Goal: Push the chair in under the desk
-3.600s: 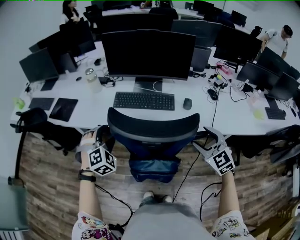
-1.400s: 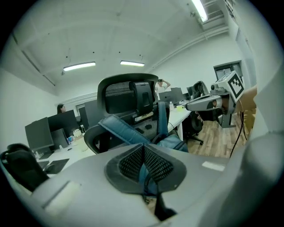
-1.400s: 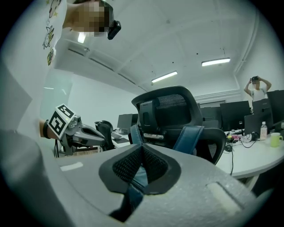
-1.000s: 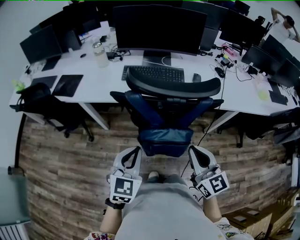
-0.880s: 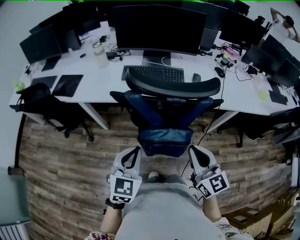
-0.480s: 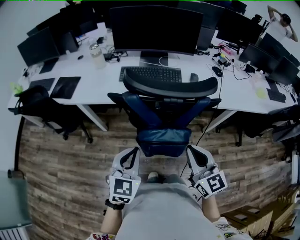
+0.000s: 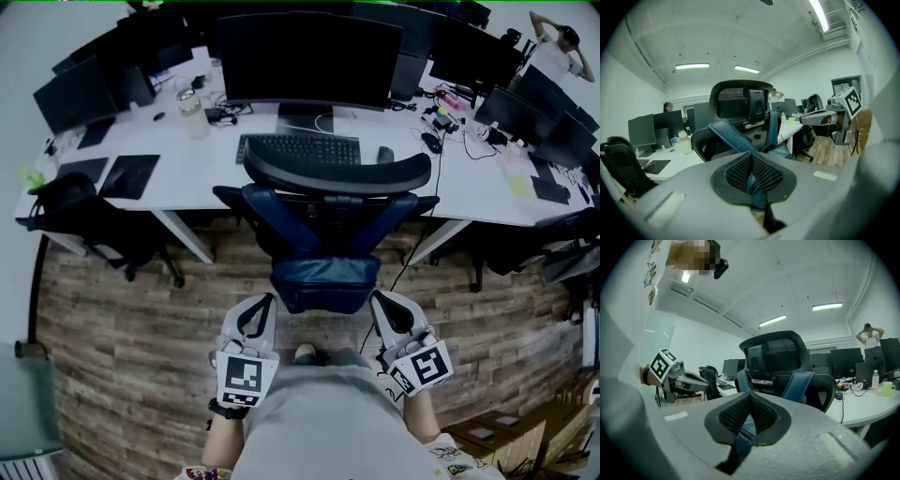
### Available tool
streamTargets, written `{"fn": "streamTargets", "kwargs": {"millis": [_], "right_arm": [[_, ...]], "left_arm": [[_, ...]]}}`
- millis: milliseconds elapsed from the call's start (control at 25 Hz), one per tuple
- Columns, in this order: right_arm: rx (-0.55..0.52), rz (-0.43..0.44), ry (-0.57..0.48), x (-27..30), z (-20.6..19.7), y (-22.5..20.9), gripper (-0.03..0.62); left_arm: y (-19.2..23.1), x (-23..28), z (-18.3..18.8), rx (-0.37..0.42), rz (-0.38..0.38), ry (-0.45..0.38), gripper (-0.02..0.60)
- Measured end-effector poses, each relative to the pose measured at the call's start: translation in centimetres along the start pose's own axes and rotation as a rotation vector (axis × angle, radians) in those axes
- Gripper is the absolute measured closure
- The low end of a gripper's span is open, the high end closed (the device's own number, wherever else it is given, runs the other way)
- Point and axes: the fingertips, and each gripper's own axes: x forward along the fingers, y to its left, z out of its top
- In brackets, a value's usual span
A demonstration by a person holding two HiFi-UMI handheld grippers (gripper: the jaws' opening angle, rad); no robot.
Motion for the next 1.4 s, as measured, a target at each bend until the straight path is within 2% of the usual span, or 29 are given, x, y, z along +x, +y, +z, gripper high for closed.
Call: {"fn": "streamTargets", "kwargs": {"millis": [1040,1400], "right_arm": [[0.012,0.026,0.002,0.5,0.1,0.1,0.594],[0.014,0.028,0.004,0.7,0.1,-0.1,0.594]], "left_arm": [[0.9,-0.2,0.9,0.001,0.023,-0.027,0.572],[0.9,0.2,0.5,-0.007,0.025,-0.012,0.572]]}}
